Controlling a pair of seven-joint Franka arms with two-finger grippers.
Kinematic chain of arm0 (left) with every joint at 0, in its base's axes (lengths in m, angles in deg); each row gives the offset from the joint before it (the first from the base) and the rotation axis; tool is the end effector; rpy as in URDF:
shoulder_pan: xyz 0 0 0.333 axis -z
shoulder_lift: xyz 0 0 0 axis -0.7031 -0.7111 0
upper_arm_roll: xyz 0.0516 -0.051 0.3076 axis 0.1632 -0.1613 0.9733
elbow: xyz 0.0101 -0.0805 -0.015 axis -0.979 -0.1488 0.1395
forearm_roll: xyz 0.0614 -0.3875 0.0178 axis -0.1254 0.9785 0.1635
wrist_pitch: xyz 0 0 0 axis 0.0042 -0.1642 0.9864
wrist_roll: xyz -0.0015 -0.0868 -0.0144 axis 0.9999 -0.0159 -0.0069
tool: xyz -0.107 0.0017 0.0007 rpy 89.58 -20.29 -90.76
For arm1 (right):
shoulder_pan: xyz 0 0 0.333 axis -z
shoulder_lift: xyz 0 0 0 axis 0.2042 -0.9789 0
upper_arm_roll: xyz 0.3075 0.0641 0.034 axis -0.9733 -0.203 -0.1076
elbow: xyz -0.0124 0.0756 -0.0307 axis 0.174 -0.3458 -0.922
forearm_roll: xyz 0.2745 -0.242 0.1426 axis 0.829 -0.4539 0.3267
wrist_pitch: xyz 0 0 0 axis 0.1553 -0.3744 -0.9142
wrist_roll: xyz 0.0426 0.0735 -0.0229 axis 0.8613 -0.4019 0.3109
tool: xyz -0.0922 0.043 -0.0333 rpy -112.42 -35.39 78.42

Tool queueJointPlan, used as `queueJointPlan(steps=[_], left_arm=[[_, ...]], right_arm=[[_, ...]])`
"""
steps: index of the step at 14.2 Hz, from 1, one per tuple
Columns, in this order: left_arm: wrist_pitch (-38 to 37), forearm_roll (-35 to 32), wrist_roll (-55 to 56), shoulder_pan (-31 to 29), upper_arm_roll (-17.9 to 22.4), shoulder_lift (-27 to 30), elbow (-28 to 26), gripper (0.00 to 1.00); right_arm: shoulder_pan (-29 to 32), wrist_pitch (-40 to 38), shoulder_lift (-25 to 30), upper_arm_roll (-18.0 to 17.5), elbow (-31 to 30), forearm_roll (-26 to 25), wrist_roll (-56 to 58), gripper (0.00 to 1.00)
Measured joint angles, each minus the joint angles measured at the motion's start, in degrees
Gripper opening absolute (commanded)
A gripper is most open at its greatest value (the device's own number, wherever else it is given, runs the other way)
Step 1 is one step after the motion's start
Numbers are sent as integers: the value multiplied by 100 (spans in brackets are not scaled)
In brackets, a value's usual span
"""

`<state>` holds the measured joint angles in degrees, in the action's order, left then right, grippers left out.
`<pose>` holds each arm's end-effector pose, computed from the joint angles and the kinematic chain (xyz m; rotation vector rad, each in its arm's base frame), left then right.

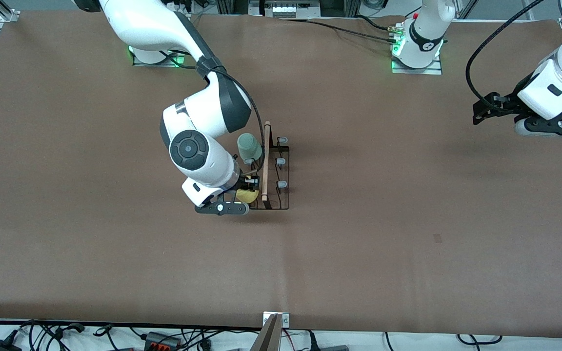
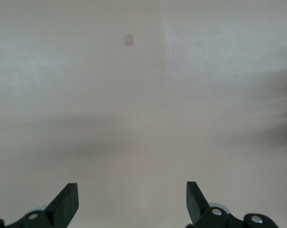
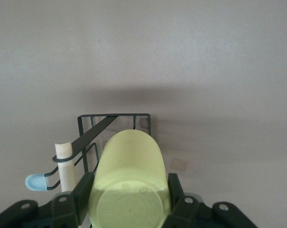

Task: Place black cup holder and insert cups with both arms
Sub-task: 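Hang the yellow cup on a lower rack peg with the right gripper, then open the right gripper and withdraw it away from the rack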

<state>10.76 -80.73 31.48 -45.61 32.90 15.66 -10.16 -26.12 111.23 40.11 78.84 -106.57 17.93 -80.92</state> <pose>0.5393 -0.0350 0.5765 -3.1358 0.0501 0.1115 0.6410 0.3983 0.3559 -3.0247 0.0634 0.1076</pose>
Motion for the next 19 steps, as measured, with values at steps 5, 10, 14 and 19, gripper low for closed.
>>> queueJointPlan(steps=[5,10,14,19], left_arm=[[0,0,-2,-34,3,0,0,100],[-12,0,-2,-36,4,-11,0,100],[-16,0,-3,-37,4,-18,0,100],[-20,0,-3,-39,4,-21,0,100]], right_arm=[[-6,-2,-78,-1,-20,0,0,24],[-52,-1,-216,-2,-21,0,0,100],[-107,0,-243,0,-10,0,-30,100],[-73,-155,23,281,78,-4,-46,100]])
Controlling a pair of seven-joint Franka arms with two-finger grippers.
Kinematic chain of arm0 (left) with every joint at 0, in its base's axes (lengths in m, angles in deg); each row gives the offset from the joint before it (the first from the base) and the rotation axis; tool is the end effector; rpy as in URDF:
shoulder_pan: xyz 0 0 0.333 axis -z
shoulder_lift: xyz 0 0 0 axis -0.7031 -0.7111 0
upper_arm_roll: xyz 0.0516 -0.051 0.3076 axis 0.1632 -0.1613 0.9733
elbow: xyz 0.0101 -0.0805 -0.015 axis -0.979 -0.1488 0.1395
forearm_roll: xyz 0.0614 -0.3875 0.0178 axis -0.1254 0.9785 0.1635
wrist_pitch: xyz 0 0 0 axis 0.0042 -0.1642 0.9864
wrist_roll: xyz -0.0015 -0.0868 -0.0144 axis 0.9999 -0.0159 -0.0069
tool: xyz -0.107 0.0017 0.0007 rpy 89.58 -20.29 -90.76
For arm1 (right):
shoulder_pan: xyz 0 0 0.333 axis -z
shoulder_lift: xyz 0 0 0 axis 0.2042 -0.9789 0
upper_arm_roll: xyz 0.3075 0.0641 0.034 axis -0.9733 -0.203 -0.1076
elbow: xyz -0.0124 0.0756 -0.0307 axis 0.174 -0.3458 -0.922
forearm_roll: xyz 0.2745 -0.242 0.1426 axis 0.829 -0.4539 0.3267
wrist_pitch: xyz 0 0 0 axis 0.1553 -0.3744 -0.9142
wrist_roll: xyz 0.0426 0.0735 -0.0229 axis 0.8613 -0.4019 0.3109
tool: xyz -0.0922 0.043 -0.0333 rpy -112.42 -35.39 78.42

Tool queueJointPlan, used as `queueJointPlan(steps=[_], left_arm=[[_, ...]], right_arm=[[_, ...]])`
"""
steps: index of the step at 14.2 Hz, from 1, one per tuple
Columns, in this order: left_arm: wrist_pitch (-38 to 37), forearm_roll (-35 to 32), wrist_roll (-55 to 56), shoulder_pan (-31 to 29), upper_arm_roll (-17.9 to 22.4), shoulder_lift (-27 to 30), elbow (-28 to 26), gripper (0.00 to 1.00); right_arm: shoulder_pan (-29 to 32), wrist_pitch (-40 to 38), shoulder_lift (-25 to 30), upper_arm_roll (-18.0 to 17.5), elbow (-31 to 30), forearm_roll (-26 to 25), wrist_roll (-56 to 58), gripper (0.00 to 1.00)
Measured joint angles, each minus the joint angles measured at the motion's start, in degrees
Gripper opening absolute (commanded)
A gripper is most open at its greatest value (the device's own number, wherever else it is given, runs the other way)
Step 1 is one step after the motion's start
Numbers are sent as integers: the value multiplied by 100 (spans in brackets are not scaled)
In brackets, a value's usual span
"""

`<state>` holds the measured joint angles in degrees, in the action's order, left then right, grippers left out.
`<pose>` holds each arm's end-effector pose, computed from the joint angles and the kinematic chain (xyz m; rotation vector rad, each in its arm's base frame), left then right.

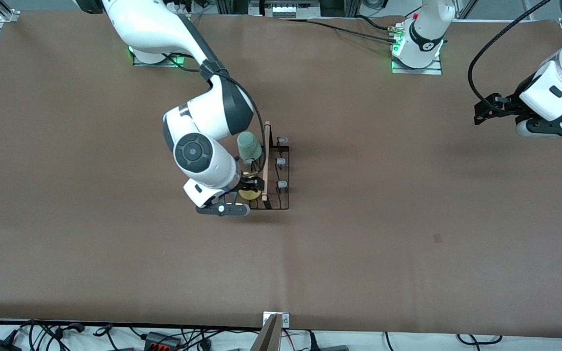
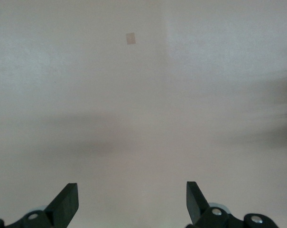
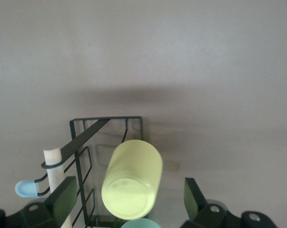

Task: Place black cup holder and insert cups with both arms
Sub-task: 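Open the right gripper and withdraw it away from the rack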

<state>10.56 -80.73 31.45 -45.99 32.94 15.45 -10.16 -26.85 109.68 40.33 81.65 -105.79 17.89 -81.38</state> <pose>0.5400 -0.0310 0.5743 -3.1358 0.0394 0.1228 0.6478 0.3851 0.3660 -3.0529 0.1033 0.0890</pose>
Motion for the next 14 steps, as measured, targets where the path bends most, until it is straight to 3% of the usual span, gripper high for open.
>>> queueJointPlan(steps=[8,14], left_arm=[[-1,0,0,-6,2,-10,1,100],[-1,0,0,-10,4,-17,1,100]], right_arm=[[360,-1062,630,1387,10,-66,1490,100],[470,-1119,919,1593,10,-65,1564,100]])
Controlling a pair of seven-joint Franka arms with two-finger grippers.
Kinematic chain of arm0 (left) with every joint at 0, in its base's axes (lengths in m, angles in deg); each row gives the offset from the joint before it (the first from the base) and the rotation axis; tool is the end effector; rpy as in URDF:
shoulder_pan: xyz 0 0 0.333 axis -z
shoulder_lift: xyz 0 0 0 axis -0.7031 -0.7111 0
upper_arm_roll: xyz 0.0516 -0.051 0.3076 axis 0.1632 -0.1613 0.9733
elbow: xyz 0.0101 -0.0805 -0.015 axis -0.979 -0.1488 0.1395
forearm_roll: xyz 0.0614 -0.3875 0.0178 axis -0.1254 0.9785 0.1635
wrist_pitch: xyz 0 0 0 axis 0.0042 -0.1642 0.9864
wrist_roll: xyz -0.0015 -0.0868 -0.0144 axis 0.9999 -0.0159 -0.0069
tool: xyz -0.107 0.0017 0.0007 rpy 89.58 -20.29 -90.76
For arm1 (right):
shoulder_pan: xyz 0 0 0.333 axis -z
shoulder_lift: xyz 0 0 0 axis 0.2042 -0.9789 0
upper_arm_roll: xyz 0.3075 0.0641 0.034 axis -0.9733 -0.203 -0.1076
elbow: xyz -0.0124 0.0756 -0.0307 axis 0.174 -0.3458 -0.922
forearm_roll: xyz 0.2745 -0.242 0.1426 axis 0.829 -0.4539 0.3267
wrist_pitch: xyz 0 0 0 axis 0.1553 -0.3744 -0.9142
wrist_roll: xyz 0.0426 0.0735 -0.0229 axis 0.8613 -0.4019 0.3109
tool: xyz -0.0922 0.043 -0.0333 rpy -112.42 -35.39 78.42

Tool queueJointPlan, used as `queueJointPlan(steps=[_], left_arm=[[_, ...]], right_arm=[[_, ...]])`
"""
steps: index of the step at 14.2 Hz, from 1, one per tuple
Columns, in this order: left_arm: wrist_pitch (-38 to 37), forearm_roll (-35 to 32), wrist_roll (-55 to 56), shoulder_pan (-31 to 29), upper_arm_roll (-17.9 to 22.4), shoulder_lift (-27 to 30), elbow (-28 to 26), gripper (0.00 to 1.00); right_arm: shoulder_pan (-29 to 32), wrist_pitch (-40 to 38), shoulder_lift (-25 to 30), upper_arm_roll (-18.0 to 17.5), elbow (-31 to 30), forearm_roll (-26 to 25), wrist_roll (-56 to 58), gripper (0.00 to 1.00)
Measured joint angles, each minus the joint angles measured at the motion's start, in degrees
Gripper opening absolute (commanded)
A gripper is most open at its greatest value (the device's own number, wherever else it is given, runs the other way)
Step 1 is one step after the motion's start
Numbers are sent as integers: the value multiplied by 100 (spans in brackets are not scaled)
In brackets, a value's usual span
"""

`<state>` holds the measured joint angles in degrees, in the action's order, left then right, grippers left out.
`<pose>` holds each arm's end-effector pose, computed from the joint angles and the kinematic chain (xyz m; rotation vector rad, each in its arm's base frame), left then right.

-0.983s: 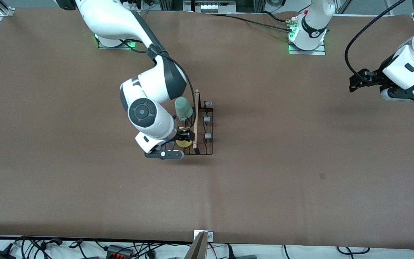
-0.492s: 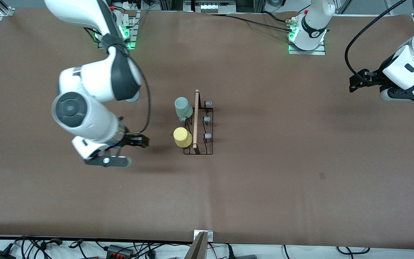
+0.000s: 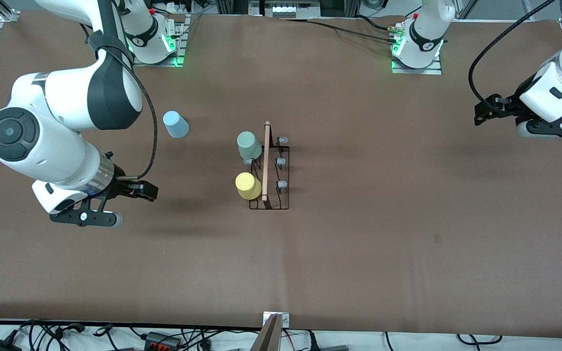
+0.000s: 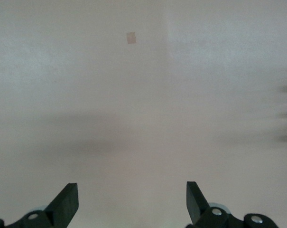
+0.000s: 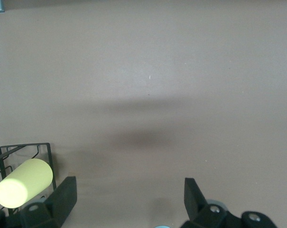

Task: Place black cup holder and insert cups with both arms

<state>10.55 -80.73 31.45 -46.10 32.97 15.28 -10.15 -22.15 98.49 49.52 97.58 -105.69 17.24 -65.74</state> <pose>0.5408 -0.0297 0.5727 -3.1359 0.0356 0.1274 0.6903 0.1818 0.4937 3.1227 -0.1303 0.0074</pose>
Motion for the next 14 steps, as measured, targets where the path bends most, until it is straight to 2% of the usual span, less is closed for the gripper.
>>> queueJointPlan(steps=[2,3,5,7,11,14], left_arm=[[0,0,0,0,0,0,0,100],[0,0,0,-1,0,0,0,100],[-1,0,0,-2,1,-3,0,100],[-2,0,0,-2,1,-7,0,100],[-3,0,0,-6,2,-9,0,100],[-3,0,0,-7,3,-10,1,100]], right_arm=[[121,70,6,-51,0,2,3,100],[283,110,33,-205,0,2,3,100],[856,138,168,-830,0,-188,3,100],[1421,143,393,-1369,-44,-728,4,100],[2705,167,1233,-2319,-747,-1253,275,100],[3311,177,1662,-2498,-1097,-1280,1043,100]])
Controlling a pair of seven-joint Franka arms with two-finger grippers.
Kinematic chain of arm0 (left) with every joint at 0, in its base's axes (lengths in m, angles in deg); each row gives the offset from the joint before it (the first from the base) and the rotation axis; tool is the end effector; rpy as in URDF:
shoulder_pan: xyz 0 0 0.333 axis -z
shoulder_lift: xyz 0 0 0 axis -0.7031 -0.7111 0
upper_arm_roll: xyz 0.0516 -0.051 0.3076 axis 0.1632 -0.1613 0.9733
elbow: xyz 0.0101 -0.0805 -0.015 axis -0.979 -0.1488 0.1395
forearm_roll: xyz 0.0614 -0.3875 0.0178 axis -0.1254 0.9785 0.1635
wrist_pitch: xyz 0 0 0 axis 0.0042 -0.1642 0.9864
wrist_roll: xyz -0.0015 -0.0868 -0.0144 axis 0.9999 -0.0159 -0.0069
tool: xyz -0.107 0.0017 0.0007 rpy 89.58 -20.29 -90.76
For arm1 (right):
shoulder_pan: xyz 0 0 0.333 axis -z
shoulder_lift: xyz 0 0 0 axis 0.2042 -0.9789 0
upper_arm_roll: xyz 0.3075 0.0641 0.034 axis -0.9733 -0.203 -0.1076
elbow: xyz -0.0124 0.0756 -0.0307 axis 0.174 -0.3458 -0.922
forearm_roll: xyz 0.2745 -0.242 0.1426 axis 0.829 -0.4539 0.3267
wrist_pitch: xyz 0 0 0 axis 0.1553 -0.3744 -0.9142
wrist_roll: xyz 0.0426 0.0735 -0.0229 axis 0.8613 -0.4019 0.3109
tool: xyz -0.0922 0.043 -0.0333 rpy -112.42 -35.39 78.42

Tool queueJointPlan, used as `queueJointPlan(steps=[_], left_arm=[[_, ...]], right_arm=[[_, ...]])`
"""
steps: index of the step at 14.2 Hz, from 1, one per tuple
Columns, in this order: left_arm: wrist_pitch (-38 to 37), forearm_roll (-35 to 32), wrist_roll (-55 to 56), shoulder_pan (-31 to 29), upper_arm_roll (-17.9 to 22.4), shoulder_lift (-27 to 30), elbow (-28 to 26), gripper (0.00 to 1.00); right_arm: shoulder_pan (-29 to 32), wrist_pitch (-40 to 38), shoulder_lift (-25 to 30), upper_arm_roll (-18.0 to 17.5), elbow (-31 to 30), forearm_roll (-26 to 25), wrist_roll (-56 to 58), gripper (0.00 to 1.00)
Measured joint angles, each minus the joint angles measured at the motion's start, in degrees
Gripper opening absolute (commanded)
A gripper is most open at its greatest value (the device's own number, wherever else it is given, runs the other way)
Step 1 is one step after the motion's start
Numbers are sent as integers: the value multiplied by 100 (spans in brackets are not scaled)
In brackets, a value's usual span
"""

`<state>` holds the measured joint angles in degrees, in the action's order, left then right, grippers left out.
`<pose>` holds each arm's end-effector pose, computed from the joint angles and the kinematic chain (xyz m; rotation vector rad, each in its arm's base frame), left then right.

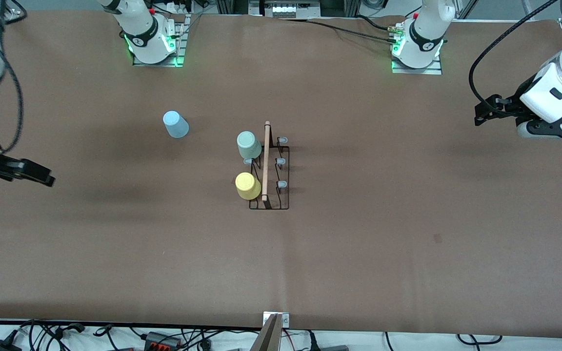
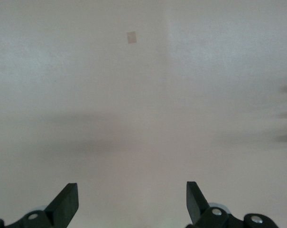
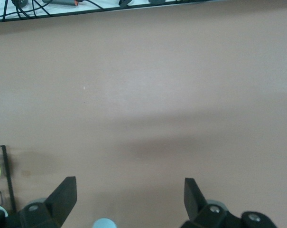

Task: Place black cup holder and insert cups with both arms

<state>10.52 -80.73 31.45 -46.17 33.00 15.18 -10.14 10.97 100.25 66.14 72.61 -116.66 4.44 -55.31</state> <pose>0.5412 -0.0287 0.5718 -3.1359 0.0329 0.1307 0.6561 -0.0309 0.5711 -3.1190 0.1524 -0.1030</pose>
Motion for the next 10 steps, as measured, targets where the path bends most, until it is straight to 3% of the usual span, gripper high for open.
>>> queueJointPlan(steps=[6,10], left_arm=[[-1,0,0,0,0,-1,0,100],[-1,0,0,0,0,-1,0,100]], right_arm=[[83,-168,295,-68,-355,-44,216,100],[87,171,1044,-68,-1575,-102,218,100]])
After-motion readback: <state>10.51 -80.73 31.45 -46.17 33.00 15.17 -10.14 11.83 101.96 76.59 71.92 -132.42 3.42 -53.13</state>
